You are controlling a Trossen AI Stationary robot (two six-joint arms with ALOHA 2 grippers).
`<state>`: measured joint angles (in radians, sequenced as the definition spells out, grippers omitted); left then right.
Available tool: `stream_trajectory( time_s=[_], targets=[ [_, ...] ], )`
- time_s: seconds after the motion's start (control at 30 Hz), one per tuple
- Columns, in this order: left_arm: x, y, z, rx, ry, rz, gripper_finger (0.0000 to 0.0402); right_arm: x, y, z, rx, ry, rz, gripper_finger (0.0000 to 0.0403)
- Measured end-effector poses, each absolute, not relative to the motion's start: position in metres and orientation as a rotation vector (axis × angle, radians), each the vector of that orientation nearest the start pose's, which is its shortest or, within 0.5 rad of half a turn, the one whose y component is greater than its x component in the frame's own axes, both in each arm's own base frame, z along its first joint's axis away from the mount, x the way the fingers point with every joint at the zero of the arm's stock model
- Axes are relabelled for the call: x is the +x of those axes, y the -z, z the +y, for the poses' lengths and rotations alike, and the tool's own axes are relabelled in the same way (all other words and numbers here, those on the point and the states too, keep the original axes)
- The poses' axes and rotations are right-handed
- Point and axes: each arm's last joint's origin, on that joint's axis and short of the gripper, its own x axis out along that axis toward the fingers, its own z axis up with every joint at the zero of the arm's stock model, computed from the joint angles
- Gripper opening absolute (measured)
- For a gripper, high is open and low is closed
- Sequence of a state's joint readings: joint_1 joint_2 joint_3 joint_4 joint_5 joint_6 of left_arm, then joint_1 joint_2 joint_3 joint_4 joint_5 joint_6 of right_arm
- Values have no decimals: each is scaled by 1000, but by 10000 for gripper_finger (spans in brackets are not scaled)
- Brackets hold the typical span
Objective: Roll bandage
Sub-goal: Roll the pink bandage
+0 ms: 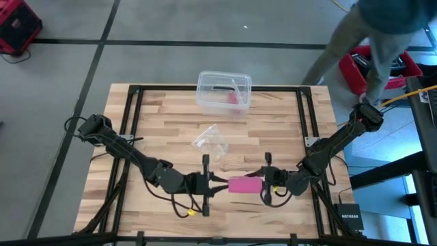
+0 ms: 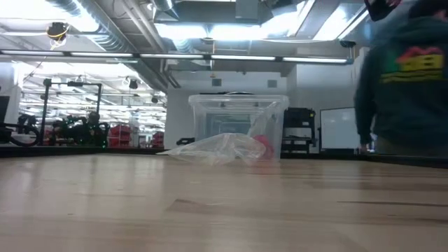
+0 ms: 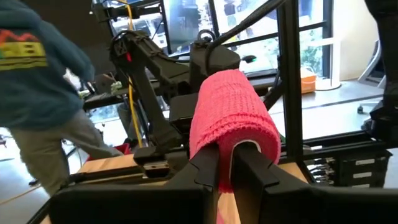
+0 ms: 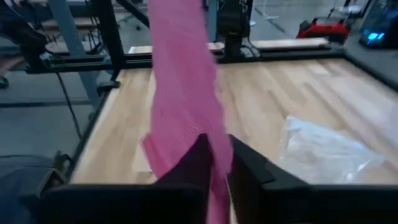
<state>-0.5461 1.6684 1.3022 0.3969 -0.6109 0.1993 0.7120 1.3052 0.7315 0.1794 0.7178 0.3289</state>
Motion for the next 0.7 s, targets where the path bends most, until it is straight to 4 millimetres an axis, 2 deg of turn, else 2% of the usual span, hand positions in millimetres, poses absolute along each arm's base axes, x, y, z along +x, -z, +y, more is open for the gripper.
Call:
stream_trajectory(
  time_s=[0.2, 0.37, 0.53, 0.7],
  targets=[
    [339, -337, -188, 185, -69, -15, 21, 215, -251, 161, 93, 39, 275, 172],
    [339, -336, -188, 189, -70, -8, 21, 207, -270, 158, 113, -63, 300, 244],
    [339, -336, -188, 189, -70, -9, 21, 202, -270, 156, 152, -114, 360, 268],
    [339, -337, -188, 188, -71, -10, 21, 195, -257, 156, 122, -72, 433, 270]
  ],
)
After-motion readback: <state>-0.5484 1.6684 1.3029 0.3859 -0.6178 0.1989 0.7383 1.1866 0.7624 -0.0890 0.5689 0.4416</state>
